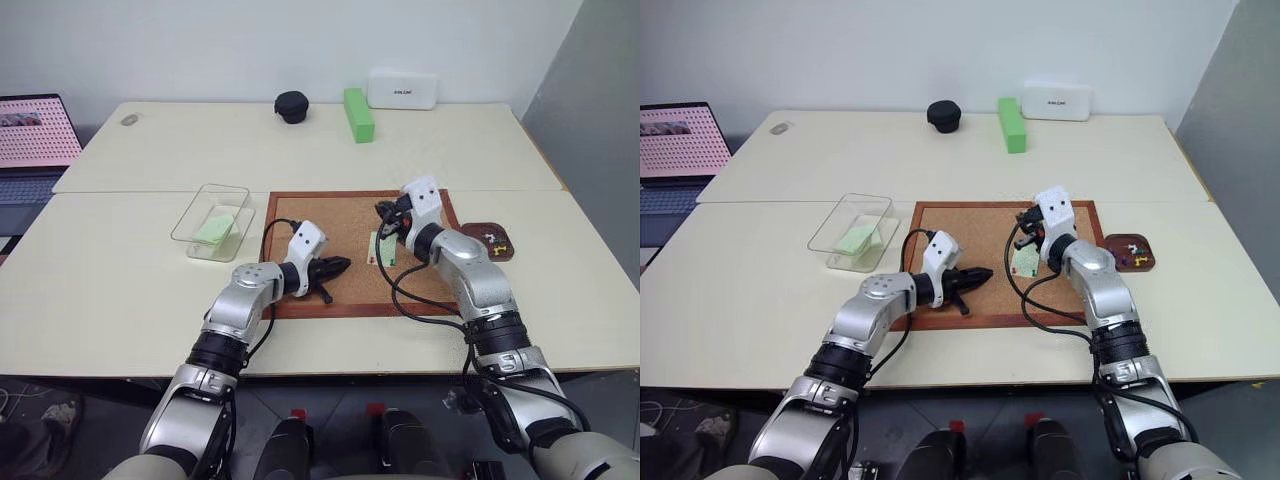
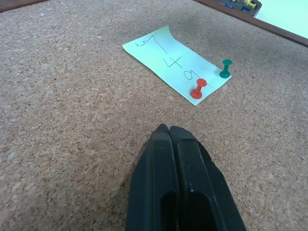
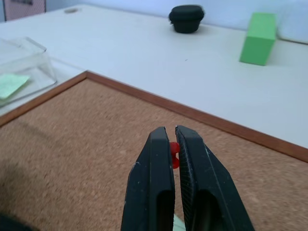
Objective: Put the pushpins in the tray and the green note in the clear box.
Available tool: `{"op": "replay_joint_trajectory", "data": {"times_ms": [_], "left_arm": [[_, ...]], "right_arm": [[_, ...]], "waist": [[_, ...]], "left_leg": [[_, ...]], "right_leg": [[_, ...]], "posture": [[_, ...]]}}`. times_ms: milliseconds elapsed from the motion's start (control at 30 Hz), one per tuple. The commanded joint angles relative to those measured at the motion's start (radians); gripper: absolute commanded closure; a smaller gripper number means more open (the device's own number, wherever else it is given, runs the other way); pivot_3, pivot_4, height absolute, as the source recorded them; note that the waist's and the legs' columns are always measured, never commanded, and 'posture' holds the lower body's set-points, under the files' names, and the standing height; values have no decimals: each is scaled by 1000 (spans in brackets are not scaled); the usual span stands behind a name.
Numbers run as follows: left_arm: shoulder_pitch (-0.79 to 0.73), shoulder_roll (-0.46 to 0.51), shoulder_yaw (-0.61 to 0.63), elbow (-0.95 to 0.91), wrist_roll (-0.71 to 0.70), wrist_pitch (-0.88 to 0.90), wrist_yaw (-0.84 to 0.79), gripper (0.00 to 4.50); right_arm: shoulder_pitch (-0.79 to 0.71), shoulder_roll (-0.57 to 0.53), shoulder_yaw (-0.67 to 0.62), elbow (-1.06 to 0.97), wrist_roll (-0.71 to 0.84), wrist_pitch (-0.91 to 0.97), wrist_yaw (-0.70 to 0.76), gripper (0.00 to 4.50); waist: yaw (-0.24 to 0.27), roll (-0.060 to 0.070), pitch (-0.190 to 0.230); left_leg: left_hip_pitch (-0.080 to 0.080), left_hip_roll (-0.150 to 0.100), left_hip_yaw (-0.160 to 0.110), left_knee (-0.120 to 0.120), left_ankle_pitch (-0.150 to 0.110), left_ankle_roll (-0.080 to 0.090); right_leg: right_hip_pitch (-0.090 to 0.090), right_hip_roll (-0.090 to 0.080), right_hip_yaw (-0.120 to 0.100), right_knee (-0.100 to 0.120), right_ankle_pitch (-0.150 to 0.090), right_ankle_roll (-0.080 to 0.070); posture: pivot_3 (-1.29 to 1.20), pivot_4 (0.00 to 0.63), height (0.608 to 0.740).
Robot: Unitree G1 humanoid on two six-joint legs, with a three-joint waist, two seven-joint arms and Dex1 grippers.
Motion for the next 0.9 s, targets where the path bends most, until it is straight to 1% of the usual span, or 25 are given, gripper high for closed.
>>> {"op": "replay_joint_trajectory", "data": {"times_ms": [33, 133, 200, 267, 367, 567, 767, 833, 867, 900], "left_arm": [[21, 2, -32, 39, 34, 34, 3, 4500], [28, 4, -34, 31, 32, 39, -1, 4500], [29, 4, -35, 30, 30, 40, -3, 4500], [28, 2, -37, 31, 30, 39, -2, 4500], [20, -1, -44, 40, 35, 30, -7, 4500], [2, -4, -40, 60, 39, 18, -5, 4500], [2, -2, -38, 59, 40, 16, -5, 4500], [7, -1, -38, 55, 42, 15, 0, 4500], [9, -1, -38, 54, 42, 15, 1, 4500], [11, -1, -38, 54, 43, 14, 2, 4500]], "right_arm": [[25, -32, -81, -107, 12, 45, -76, 4465], [75, -122, -141, -142, -69, 34, -173, 4465], [101, -158, -161, -147, -90, 32, -208, 4465], [129, -195, -152, -147, -111, 16, -206, 4465], [214, -292, -96, -117, -194, -86, -155, 4465], [236, -352, -46, -60, -237, -200, -110, 4465], [223, -358, -37, -7, -252, -221, -107, 4465], [226, -365, -32, 12, -262, -225, -106, 3902], [227, -366, -33, 20, -263, -226, -106, 3813], [228, -366, -34, 25, -263, -226, -106, 3545]], "waist": [[0, 0, 0], [2, 0, 0], [3, 0, 0], [0, 0, 0], [-1, 2, -1], [-2, 2, -1], [1, 1, -1], [1, 1, -1], [0, 1, -1], [0, 1, -1]], "left_leg": [[0, 0, 0, 0, 0, 0], [0, 0, 0, 0, 0, 0], [-1, -1, 0, 0, 0, 0], [-1, -1, 1, -1, 0, 0], [0, 0, 1, -2, 0, 0], [0, -1, 2, -1, 0, 0], [0, -1, 2, -1, 0, 0], [0, -1, 2, -1, 0, 0], [0, -1, 2, -1, 0, 0], [0, -1, 2, -1, 0, 0]], "right_leg": [[0, 0, 0, 0, 0, 0], [0, 0, 0, 0, 0, 0], [0, -1, 0, -1, 0, 0], [0, -1, 0, -2, 0, 0], [0, 0, 1, -1, -1, 0], [0, -1, 2, -2, -1, 1], [0, -1, 1, -2, -1, 1], [0, -1, 1, -2, -1, 1], [0, -1, 1, -2, -1, 1], [0, -1, 1, -2, -1, 1]], "posture": [[0, 150, 740], [0, 150, 740], [0, 150, 740], [0, 150, 740], [0, 150, 740], [0, 150, 740], [0, 150, 740], [0, 150, 740], [0, 150, 740], [0, 150, 740]]}}
